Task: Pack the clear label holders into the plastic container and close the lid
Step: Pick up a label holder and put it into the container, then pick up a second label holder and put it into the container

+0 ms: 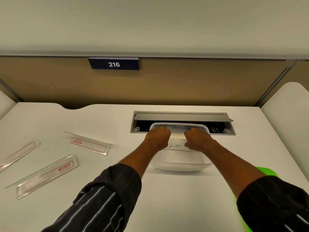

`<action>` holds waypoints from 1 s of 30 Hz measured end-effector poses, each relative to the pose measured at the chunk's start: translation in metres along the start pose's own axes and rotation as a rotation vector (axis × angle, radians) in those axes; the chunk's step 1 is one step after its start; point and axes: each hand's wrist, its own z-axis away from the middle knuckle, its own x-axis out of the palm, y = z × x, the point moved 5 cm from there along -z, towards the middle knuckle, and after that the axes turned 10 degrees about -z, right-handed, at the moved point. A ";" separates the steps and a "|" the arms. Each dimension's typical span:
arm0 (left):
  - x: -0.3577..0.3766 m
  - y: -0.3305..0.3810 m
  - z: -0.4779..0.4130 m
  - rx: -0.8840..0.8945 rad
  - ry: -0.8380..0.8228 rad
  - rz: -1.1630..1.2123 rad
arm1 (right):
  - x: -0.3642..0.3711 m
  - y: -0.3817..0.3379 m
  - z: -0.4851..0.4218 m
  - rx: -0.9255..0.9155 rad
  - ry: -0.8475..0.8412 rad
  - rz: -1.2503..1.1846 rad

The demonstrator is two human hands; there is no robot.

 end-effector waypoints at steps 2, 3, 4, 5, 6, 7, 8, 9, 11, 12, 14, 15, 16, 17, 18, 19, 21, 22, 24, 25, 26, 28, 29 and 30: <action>-0.012 -0.002 0.006 -0.008 0.058 0.102 | -0.012 -0.009 0.004 0.000 0.057 0.000; -0.020 -0.004 0.011 -0.017 0.082 0.142 | -0.020 -0.014 0.008 0.005 0.081 -0.003; -0.028 -0.007 0.017 -0.028 0.107 0.167 | -0.027 -0.019 0.011 0.007 0.099 -0.016; -0.036 -0.010 0.025 -0.042 0.136 0.183 | -0.034 -0.025 0.015 0.004 0.120 -0.038; -0.044 -0.015 0.033 -0.056 0.162 0.201 | -0.042 -0.031 0.020 0.001 0.152 -0.066; -0.050 -0.019 0.041 -0.070 0.186 0.225 | -0.050 -0.036 0.025 -0.001 0.193 -0.089; -0.057 -0.025 0.052 -0.088 0.213 0.245 | -0.056 -0.043 0.030 -0.018 0.240 -0.099; -0.062 -0.031 0.064 -0.102 0.240 0.256 | -0.062 -0.050 0.036 -0.046 0.277 -0.093; -0.069 -0.044 0.089 -0.131 0.279 0.260 | -0.072 -0.068 0.049 -0.100 0.336 -0.121; -0.070 -0.049 0.100 -0.151 0.285 0.261 | -0.076 -0.075 0.055 -0.114 0.348 -0.144; -0.070 -0.063 0.130 -0.201 0.282 0.269 | -0.083 -0.095 0.068 -0.143 0.370 -0.181; -0.069 -0.070 0.145 -0.220 0.284 0.270 | -0.086 -0.106 0.074 -0.150 0.383 -0.195; -0.069 -0.077 0.160 -0.235 0.289 0.266 | -0.086 -0.117 0.078 -0.160 0.392 -0.218; -0.069 -0.082 0.173 -0.247 0.289 0.257 | -0.086 -0.126 0.081 -0.166 0.397 -0.251; -0.069 -0.089 0.186 -0.265 0.289 0.247 | -0.085 -0.138 0.083 -0.173 0.399 -0.292; -0.068 -0.096 0.200 -0.284 0.289 0.239 | -0.083 -0.150 0.085 -0.179 0.400 -0.319; -0.066 -0.109 0.225 -0.326 0.297 0.238 | -0.080 -0.178 0.090 -0.212 0.403 -0.326; -0.064 -0.115 0.235 -0.342 0.305 0.237 | -0.077 -0.189 0.092 -0.224 0.403 -0.324; -0.060 -0.127 0.258 -0.371 0.314 0.229 | -0.071 -0.215 0.095 -0.253 0.384 -0.337; -0.057 -0.133 0.270 -0.387 0.314 0.228 | -0.067 -0.229 0.096 -0.281 0.373 -0.336; -0.053 -0.139 0.280 -0.406 0.314 0.222 | -0.061 -0.242 0.097 -0.303 0.354 -0.325; -0.044 -0.152 0.300 -0.453 0.303 0.209 | -0.053 -0.264 0.099 -0.313 0.342 -0.342; -0.039 -0.160 0.311 -0.482 0.296 0.201 | -0.049 -0.276 0.100 -0.316 0.344 -0.346; -0.034 -0.168 0.322 -0.513 0.285 0.194 | -0.044 -0.288 0.101 -0.334 0.345 -0.340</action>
